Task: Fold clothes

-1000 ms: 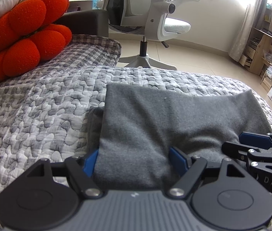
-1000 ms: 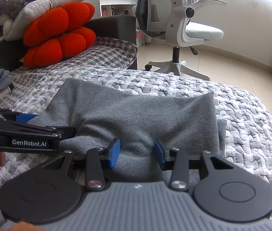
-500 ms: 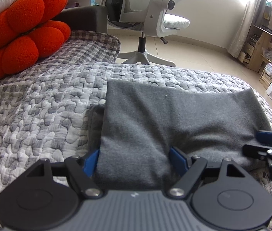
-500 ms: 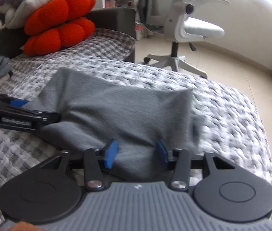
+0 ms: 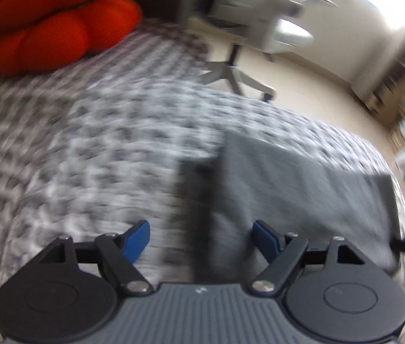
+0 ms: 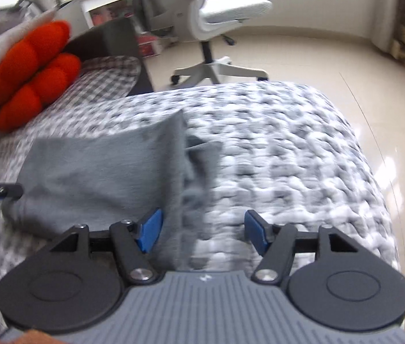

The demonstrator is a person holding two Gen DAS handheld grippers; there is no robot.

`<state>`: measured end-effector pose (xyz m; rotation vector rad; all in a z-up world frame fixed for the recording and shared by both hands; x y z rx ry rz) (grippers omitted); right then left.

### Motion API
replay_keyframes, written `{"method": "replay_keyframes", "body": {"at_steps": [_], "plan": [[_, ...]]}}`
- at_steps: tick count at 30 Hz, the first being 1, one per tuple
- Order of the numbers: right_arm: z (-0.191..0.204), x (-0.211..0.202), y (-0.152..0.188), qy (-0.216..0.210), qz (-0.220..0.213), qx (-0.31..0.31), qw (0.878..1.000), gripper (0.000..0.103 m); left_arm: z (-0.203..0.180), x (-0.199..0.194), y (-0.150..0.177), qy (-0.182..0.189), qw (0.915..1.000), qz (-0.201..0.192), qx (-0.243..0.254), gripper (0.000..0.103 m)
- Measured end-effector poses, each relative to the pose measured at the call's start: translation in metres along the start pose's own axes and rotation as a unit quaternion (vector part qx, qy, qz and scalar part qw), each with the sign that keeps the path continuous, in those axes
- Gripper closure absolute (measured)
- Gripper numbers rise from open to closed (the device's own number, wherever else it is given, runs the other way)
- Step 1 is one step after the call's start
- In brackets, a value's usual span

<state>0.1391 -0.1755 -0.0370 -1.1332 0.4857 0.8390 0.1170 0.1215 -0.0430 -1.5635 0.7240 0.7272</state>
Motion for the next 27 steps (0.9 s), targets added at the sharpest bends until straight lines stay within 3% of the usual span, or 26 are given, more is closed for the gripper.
{"method": "replay_keyframes", "body": {"at_steps": [4, 9, 12, 16, 27], "plan": [[-0.003, -0.003, -0.005, -0.036, 0.004, 0.061, 0.997, 0.038, -0.005, 0.0, 0.001, 0.045, 0.9988, 0.003, -0.017, 0.023], [0.002, -0.01, -0.002, -0.105, 0.038, 0.141, 0.984, 0.038, -0.029, 0.004, 0.006, 0.096, 0.9952, 0.013, -0.01, 0.023], [0.002, -0.015, 0.004, -0.107, 0.055, 0.147, 0.982, 0.036, -0.031, 0.006, 0.008, 0.097, 0.995, 0.018, -0.014, 0.023], [0.005, -0.021, 0.014, -0.142, 0.088, 0.173, 0.971, 0.034, -0.03, 0.003, 0.006, 0.109, 0.9933, 0.018, -0.035, 0.023], [-0.008, -0.032, 0.024, -0.14, 0.089, 0.203, 0.965, 0.034, -0.017, -0.006, 0.012, 0.107, 0.992, 0.023, -0.063, 0.025]]}}
Point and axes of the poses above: each gripper's, at about its wrist camera, not at the fingertips, and x roughly the way its jaws point, z to its left, y to its underside, the point moved 9 cm from there along x, roughly the way its jaws point, and after that the axes turned 13 degrees about x, right-handed, at the moved point
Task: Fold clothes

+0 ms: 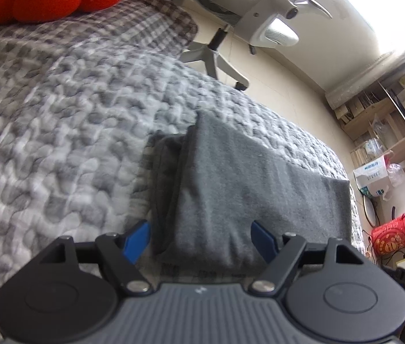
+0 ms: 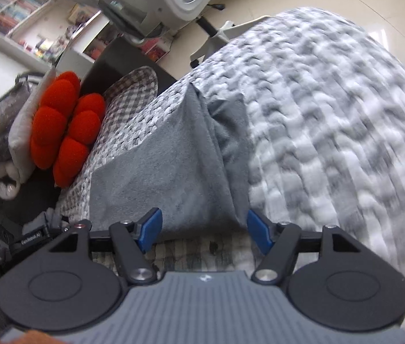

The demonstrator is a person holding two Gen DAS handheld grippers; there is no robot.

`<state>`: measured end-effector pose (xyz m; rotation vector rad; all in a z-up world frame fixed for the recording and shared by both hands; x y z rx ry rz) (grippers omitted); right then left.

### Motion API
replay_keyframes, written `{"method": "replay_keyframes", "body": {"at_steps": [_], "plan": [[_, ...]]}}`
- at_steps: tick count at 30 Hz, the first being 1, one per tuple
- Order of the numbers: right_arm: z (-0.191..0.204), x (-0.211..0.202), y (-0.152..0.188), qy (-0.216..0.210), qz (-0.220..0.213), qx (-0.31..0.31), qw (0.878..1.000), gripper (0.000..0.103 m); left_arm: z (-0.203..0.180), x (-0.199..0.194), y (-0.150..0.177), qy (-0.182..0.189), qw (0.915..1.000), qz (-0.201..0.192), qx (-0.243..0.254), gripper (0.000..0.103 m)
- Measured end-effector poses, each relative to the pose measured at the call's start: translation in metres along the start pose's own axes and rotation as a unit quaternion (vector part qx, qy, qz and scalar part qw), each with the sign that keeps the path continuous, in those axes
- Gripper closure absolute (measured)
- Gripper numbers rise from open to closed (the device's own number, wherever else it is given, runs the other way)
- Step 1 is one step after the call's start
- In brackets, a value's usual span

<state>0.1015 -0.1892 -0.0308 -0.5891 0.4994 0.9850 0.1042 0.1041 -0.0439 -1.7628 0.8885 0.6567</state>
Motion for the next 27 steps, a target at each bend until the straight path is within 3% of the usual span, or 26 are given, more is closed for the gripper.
{"method": "replay_keyframes", "body": {"at_steps": [5, 12, 27], "plan": [[-0.005, -0.003, 0.001, -0.013, -0.011, 0.011, 1.0, 0.034, -0.003, -0.003, 0.012, 0.043, 0.9982, 0.016, -0.038, 0.025], [0.0, 0.005, -0.008, -0.038, -0.032, 0.046, 0.998, 0.032, 0.006, 0.004, 0.016, 0.06, 0.9939, 0.02, -0.091, 0.025], [0.007, 0.014, -0.016, -0.043, -0.072, 0.053, 0.995, 0.032, 0.014, 0.001, 0.014, 0.054, 0.9931, 0.012, -0.103, 0.023]]}}
Point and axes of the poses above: each gripper's, at about its wrist camera, not at the fingertips, and x roughly the way its jaws point, z to its left, y to its underside, the point moved 9 cm from there along x, roughly the way its jaws point, and after that the axes turned 13 degrees about x, right-handed, at the moved point
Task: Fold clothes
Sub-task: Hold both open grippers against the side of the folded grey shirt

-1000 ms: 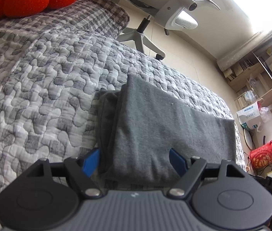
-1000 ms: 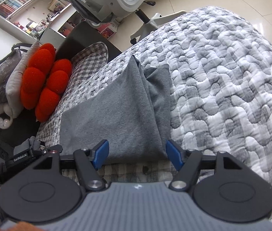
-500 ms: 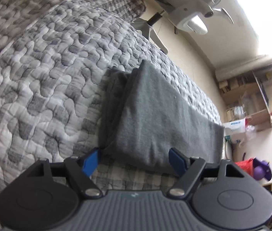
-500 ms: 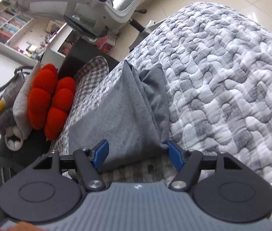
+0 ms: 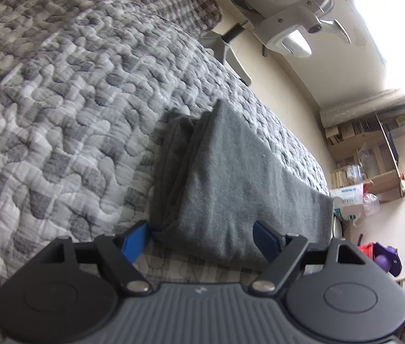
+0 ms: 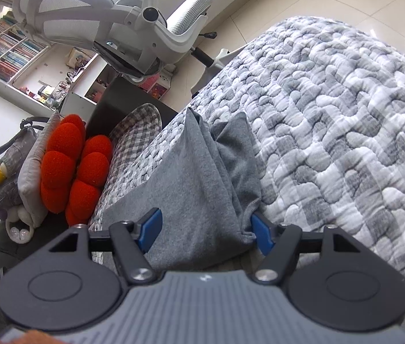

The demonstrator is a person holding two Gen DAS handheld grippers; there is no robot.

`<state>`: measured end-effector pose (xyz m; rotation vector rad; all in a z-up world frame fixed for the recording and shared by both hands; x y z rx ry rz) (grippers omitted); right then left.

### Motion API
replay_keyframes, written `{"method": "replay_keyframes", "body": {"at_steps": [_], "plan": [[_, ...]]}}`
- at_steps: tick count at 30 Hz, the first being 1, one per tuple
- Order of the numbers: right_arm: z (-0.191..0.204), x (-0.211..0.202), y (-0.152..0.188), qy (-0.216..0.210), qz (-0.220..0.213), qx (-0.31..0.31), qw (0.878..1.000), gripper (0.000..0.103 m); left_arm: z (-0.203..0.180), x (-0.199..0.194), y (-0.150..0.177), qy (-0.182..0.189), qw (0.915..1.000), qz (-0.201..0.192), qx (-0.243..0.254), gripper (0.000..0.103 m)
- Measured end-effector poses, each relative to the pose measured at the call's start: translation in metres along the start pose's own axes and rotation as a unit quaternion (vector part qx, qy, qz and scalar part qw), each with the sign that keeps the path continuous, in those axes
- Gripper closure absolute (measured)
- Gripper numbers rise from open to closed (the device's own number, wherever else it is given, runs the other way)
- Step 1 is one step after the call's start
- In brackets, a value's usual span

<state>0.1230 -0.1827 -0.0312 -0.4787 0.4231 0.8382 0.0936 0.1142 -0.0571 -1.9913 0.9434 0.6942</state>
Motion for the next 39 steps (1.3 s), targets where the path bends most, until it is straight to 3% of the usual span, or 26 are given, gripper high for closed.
{"method": "replay_keyframes", "body": {"at_steps": [16, 23, 39], "plan": [[0.0004, -0.0001, -0.0016, -0.001, -0.003, 0.008, 1.0, 0.032, 0.0048, -0.0013, -0.0023, -0.007, 1.0, -0.001, 0.007, 0.022], [-0.0029, -0.0031, 0.0028, 0.032, 0.039, -0.008, 0.999, 0.035, 0.006, -0.0016, -0.0021, -0.003, 1.0, 0.001, 0.0, 0.022], [-0.0048, -0.0032, -0.0007, 0.021, 0.036, -0.006, 0.999, 0.034, 0.0013, 0.005, -0.0066, 0.001, 0.9999, 0.005, 0.01, 0.018]]}}
Point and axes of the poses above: each gripper's, at about its wrist camera, not at the fingertips, and x roughly the way its jaws point, z to its left, y to its underside, the point moved 9 cm from there along x, roughly the way its jaws point, and after that the axes turned 13 degrees about x, right-handed, at the moved point
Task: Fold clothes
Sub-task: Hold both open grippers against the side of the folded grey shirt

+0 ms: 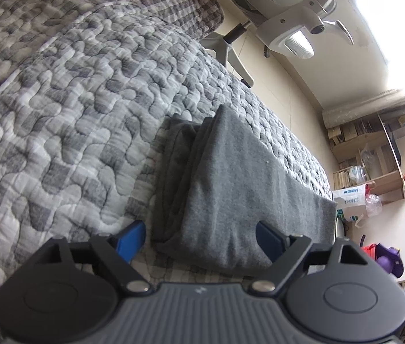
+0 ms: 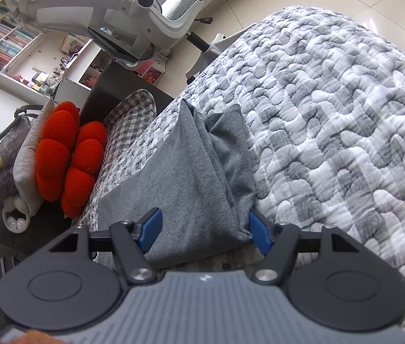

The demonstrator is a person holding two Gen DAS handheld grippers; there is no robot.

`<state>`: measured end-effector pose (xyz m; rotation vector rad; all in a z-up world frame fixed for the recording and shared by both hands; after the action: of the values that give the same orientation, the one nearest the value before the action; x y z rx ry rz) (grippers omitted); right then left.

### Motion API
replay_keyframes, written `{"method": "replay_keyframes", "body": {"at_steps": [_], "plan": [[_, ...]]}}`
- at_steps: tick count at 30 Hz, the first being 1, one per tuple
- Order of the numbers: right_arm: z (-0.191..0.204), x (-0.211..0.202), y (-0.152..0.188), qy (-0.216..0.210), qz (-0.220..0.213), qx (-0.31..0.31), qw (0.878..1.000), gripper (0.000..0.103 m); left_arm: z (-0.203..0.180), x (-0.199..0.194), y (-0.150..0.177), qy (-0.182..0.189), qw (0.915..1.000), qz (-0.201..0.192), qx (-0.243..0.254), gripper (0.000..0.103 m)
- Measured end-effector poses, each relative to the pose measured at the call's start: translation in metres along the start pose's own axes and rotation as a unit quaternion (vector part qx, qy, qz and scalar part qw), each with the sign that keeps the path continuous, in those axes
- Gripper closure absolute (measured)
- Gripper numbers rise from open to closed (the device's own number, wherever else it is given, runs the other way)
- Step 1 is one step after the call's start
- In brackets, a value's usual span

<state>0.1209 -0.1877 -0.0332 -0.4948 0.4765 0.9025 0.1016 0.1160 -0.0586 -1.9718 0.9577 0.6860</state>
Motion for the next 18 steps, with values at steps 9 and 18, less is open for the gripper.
{"method": "replay_keyframes", "body": {"at_steps": [9, 18], "plan": [[0.003, 0.005, -0.004, -0.012, 0.002, 0.001, 1.0, 0.034, -0.001, 0.009, -0.015, 0.0, 0.9999, 0.001, 0.011, 0.018], [0.008, 0.012, -0.008, -0.014, -0.003, -0.011, 1.0, 0.034, -0.009, 0.02, -0.026, -0.016, 0.9985, -0.001, 0.053, 0.015]]}}
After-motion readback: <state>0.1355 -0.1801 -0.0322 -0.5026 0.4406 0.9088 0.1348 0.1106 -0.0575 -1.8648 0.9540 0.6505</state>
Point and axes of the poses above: each gripper's, at about its wrist camera, not at the fingertips, and x roughly the way its jaws point, z to its left, y to its underside, the point moved 9 cm from there along x, roughly the way its jaws point, and after that the axes turned 13 degrees about x, right-handed, at the moved point
